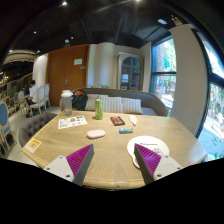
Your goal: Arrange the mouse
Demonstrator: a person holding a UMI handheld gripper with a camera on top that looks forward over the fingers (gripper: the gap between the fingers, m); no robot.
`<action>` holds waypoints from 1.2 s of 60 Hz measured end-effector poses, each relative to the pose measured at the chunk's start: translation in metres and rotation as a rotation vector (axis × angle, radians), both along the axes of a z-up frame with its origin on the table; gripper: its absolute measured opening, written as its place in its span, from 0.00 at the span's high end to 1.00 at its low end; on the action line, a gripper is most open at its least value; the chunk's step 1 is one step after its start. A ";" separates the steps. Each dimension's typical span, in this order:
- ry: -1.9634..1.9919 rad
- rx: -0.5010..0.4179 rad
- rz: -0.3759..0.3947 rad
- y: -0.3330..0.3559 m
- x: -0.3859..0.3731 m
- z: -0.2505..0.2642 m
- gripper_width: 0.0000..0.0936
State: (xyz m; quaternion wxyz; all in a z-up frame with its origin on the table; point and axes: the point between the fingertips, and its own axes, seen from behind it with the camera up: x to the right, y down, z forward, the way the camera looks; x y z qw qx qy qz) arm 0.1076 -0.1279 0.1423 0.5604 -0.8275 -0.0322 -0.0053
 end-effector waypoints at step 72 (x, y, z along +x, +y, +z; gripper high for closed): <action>0.046 -0.289 0.117 0.256 -0.134 -0.156 0.10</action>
